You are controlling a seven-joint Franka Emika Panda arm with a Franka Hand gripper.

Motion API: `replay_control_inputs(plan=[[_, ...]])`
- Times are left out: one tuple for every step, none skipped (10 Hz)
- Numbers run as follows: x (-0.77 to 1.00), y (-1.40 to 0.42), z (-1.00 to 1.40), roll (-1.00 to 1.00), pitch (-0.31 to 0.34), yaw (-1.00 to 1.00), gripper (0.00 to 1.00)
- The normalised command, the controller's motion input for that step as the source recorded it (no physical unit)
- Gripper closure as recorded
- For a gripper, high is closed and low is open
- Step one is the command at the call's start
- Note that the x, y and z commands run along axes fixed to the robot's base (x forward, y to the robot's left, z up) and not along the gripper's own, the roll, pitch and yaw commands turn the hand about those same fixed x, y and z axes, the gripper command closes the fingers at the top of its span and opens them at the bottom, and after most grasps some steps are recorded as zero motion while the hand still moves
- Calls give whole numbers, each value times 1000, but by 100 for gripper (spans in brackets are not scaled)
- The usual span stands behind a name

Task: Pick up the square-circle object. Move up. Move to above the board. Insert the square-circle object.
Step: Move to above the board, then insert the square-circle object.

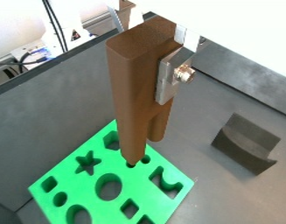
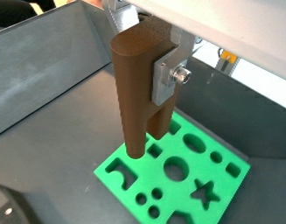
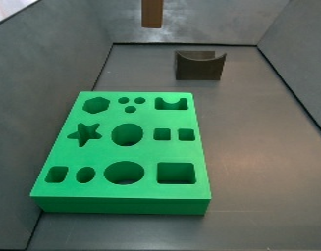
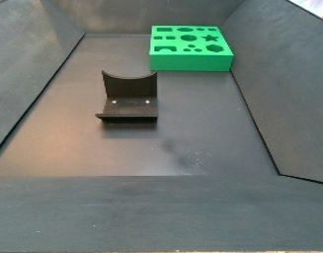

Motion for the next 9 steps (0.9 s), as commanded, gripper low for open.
replay_control_inputs(plan=[[76, -210, 52, 25, 101, 10, 100], [0, -20, 0, 0, 0, 0, 100], [-249, -237, -71, 0, -6, -269, 100], [-57, -303, -251, 0, -34, -786, 100], [0, -163, -243, 0, -14, -989, 100], [0, -160, -246, 0, -14, -997, 100], [0, -186, -174, 0, 0, -989, 100], [0, 0, -263, 0, 0, -1000, 100], [0, 0, -289, 0, 0, -1000, 100]])
